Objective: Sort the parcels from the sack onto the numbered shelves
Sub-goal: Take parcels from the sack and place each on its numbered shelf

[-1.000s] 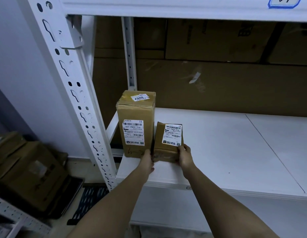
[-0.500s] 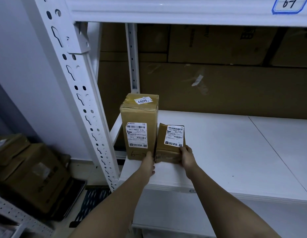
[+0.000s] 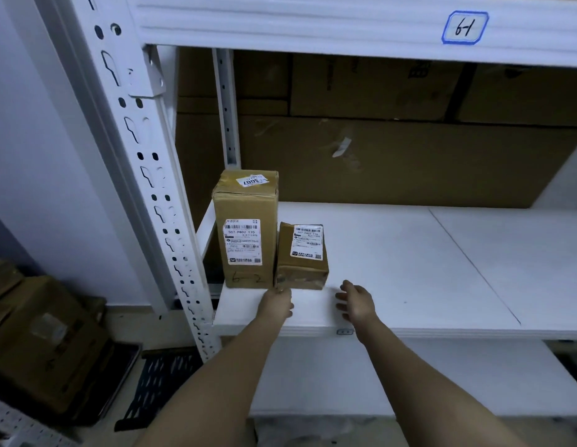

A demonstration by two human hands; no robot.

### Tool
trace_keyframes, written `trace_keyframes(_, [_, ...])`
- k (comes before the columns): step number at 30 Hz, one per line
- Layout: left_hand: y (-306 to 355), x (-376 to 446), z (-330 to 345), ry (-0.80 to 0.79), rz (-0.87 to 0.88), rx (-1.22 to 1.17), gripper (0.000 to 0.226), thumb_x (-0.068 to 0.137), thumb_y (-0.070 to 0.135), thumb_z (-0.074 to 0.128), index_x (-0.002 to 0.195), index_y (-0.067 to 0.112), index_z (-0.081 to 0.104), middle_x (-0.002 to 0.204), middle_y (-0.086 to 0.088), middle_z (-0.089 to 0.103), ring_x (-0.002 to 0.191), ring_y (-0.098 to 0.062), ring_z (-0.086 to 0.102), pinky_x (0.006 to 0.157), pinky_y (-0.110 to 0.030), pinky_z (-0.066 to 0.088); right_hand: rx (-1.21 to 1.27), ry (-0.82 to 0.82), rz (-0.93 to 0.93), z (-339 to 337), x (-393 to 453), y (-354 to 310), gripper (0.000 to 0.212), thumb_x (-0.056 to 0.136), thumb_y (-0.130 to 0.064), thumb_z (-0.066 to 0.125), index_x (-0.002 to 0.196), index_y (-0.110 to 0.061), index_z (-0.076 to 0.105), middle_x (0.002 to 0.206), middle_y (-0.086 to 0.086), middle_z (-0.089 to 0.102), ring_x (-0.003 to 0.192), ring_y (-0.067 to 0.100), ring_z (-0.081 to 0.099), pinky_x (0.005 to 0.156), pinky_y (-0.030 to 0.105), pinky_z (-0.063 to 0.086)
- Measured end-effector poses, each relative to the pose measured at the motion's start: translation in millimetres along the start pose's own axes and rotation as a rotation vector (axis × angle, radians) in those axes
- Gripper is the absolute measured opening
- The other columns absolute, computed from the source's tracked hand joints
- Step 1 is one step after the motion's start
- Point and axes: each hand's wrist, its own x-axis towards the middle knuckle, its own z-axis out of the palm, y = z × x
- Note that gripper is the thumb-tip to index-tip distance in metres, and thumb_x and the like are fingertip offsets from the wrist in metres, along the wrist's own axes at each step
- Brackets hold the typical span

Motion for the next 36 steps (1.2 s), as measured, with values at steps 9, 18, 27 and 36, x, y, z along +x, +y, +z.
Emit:
trace_keyframes(9, [-13.3, -48.1, 89.1, -0.086, 0.059, 0.201, 0.017, 0.095, 0.016, 0.041, 0.093, 0.004, 0.054, 0.088, -0.011, 0.063, 0.068, -0.023, 0.058, 0.059, -0.023, 0.038, -0.048, -0.049, -0.038, -77.0, -42.2, 16.9, 0.017, 0.096, -0.02, 0.05, 0.1, -0.007, 0.061, 0.093, 0.011, 0.067, 0.074, 0.023, 0.061, 0.064, 0.028, 0.044])
trace_keyframes(18, [-52.5, -121.3, 239.5, -0.081, 0.136, 0.32, 0.017, 0.094, 0.011, 0.044, 0.08, 0.006, 0.052, 0.081, -0.013, 0.059, 0.054, -0.018, 0.048, 0.032, -0.012, 0.028, -0.039, 0.017, -0.069, -260.2, -64.3, 52.5, 0.022, 0.095, -0.009, 0.049, 0.073, -0.012, 0.053, 0.069, 0.006, 0.053, 0.055, 0.014, 0.047, 0.044, 0.018, 0.036])
trace_keyframes(27, [-86.8, -202.5, 415.6, -0.3, 0.128, 0.441, 0.017, 0.099, 0.019, 0.039, 0.102, 0.006, 0.049, 0.094, -0.011, 0.057, 0.064, -0.015, 0.052, 0.055, -0.024, 0.03, -0.047, 0.183, 0.05, -453.0, -83.9, 98.6, 0.016, 0.098, -0.017, 0.047, 0.1, -0.007, 0.059, 0.093, 0.011, 0.064, 0.065, 0.018, 0.056, 0.064, 0.027, 0.042])
trace_keyframes(36, [-106.4, -240.0, 605.4, -0.558, 0.193, 0.661, 0.027, 0.098, 0.024, 0.04, 0.115, 0.007, 0.052, 0.101, -0.008, 0.063, 0.088, -0.022, 0.06, 0.078, -0.031, 0.043, 0.12, 0.413, 0.134, -620.9, -67.6, 136.9, 0.014, 0.097, -0.014, 0.047, 0.101, -0.005, 0.057, 0.087, 0.008, 0.062, 0.061, 0.017, 0.054, 0.055, 0.023, 0.038])
